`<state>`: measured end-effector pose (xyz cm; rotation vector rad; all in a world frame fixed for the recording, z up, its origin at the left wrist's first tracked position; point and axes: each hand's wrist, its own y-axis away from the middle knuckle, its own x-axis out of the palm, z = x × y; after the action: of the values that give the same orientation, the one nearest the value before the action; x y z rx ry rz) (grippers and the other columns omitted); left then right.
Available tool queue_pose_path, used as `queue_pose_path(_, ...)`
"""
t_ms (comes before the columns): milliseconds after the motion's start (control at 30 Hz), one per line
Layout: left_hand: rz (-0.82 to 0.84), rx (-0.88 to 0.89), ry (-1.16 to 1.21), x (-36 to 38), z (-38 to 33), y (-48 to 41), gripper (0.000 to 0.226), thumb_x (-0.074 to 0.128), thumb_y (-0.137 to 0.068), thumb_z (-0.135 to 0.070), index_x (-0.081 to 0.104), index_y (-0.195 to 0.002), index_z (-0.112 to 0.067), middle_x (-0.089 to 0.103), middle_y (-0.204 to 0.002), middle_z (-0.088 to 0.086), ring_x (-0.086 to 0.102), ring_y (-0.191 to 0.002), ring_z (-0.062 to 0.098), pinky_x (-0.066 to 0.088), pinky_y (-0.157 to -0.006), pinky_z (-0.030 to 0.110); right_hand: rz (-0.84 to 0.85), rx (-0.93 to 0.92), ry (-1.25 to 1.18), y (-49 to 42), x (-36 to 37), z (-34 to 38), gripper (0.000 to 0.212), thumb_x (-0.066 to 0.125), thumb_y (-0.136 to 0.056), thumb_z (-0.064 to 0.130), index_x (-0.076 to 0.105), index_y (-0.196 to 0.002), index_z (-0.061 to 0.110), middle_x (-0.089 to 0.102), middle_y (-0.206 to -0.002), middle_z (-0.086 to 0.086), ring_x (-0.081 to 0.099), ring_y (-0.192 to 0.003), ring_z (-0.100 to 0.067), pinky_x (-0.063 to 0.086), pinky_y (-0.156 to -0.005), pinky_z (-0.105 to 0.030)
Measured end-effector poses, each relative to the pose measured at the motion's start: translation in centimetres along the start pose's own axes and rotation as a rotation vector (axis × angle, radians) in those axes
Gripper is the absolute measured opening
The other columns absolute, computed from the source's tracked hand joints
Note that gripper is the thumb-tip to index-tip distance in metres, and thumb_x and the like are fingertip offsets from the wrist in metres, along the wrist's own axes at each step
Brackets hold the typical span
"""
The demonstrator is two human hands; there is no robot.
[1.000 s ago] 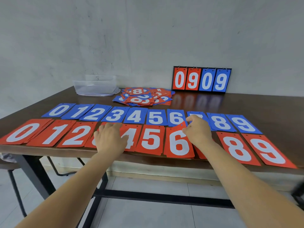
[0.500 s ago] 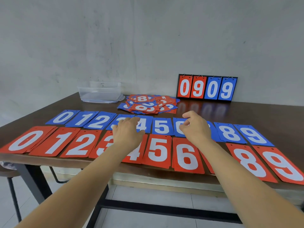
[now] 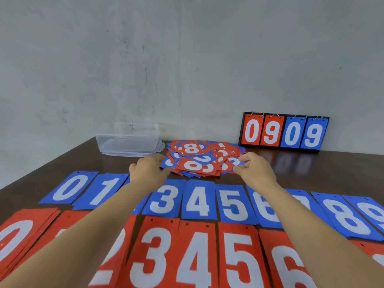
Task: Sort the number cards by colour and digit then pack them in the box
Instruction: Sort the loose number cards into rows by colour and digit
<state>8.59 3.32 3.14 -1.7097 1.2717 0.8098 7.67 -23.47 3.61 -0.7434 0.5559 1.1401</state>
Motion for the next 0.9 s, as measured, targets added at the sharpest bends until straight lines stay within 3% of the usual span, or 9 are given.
queue_pose_path(100,0.030,-0.022,-0.023,-0.2,1.9,-3.2,0.037,0.056,-0.093,-0.036,0.054,-0.128,-0.025,0.062,-0.120,-0.005,0.053,-0.116,0.020,0.030,-0.101,0.038,0.002,0.042,-0.008,-2.7,2.1,0.9,0.033,0.066,-0.087,0.035,0.058,-0.117,0.022,0.062,-0.117,0.001,0.059,-0.104,-0.017,0.053,-0.086,-0.039)
queue_pose_path(233,0.026,-0.030,0.010,0.3,4.0,-6.6,0.041,0.055,-0.093,-0.034,0.051,-0.133,-0.027,0.062,-0.125,-0.008,0.053,-0.119,0.017,0.028,-0.103,0.037,0.006,0.062,0.013,-6.0,5.3,3.1,0.036,0.066,-0.088,0.031,0.060,-0.119,0.013,0.061,-0.121,-0.003,0.057,-0.107,-0.018,0.049,-0.082,-0.033)
queue_pose_path(367,0.024,-0.018,0.027,1.1,5.4,-8.6,0.043,0.054,-0.093,-0.034,0.049,-0.136,-0.028,0.062,-0.126,-0.009,0.052,-0.121,0.015,0.029,-0.105,0.038,0.028,0.068,-0.017,-9.3,9.2,5.5,0.029,0.067,-0.086,0.029,0.061,-0.092,0.002,0.061,-0.088,-0.017,0.060,-0.081,-0.028,0.049,-0.068,-0.038)
queue_pose_path(467,0.009,-0.011,0.048,1.7,6.1,-9.7,0.042,0.055,-0.093,-0.033,0.050,-0.135,-0.028,0.062,-0.125,-0.010,0.053,-0.120,0.014,0.029,-0.105,0.038,0.036,0.081,0.015,-11.7,12.1,6.3,0.035,0.067,-0.085,0.038,0.041,-0.077,0.016,0.042,-0.073,0.001,0.041,-0.064,-0.014,0.034,-0.056,-0.026)
queue_pose_path(533,0.003,-0.015,0.064,2.1,6.5,-10.2,0.041,0.056,-0.093,-0.033,0.051,-0.134,-0.029,0.063,-0.123,-0.011,0.054,-0.119,0.013,0.030,-0.105,0.037,0.059,0.075,0.046,-13.2,13.6,6.6,0.036,0.067,-0.084,0.045,0.051,-0.095,0.015,0.054,-0.090,-0.002,0.053,-0.081,-0.017,0.043,-0.066,-0.029)
queue_pose_path(567,0.001,-0.014,0.068,2.3,6.7,-10.5,0.042,0.056,-0.093,-0.033,0.050,-0.134,-0.029,0.062,-0.123,-0.012,0.054,-0.118,0.012,0.030,-0.105,0.037,0.074,0.085,0.055,-14.0,14.4,6.8,0.051,0.067,-0.083,0.049,0.052,-0.115,0.011,0.058,-0.111,-0.007,0.056,-0.101,-0.023,0.047,-0.080,-0.034)
queue_pose_path(667,-0.005,-0.008,0.060,2.9,7.4,-11.1,0.043,0.056,-0.093,-0.035,0.049,-0.135,-0.029,0.061,-0.123,-0.013,0.054,-0.117,0.009,0.032,-0.105,0.036,0.111,0.104,0.110,-15.7,16.2,7.2,0.097,0.064,-0.082,0.059,0.021,-0.150,0.006,0.036,-0.150,-0.012,0.033,-0.138,-0.032,0.031,-0.111,-0.042)
queue_pose_path(800,0.005,-0.009,0.052,3.4,8.1,-11.4,0.043,0.057,-0.093,-0.037,0.049,-0.134,-0.030,0.062,-0.120,-0.014,0.056,-0.113,0.009,0.035,-0.105,0.036,0.096,0.147,0.282,-16.7,17.8,7.1,0.092,0.065,-0.084,0.053,0.020,-0.149,0.006,0.033,-0.150,-0.013,0.030,-0.138,-0.032,0.025,-0.112,-0.042)
queue_pose_path(900,0.019,-0.019,0.048,3.5,8.2,-11.4,0.043,0.058,-0.093,-0.037,0.049,-0.134,-0.029,0.062,-0.118,-0.015,0.056,-0.111,0.009,0.034,-0.104,0.036,0.106,0.236,0.220,-17.4,17.6,7.1,0.084,0.072,-0.082,0.041,0.026,-0.146,0.009,0.038,-0.147,-0.012,0.034,-0.136,-0.031,0.028,-0.111,-0.042)
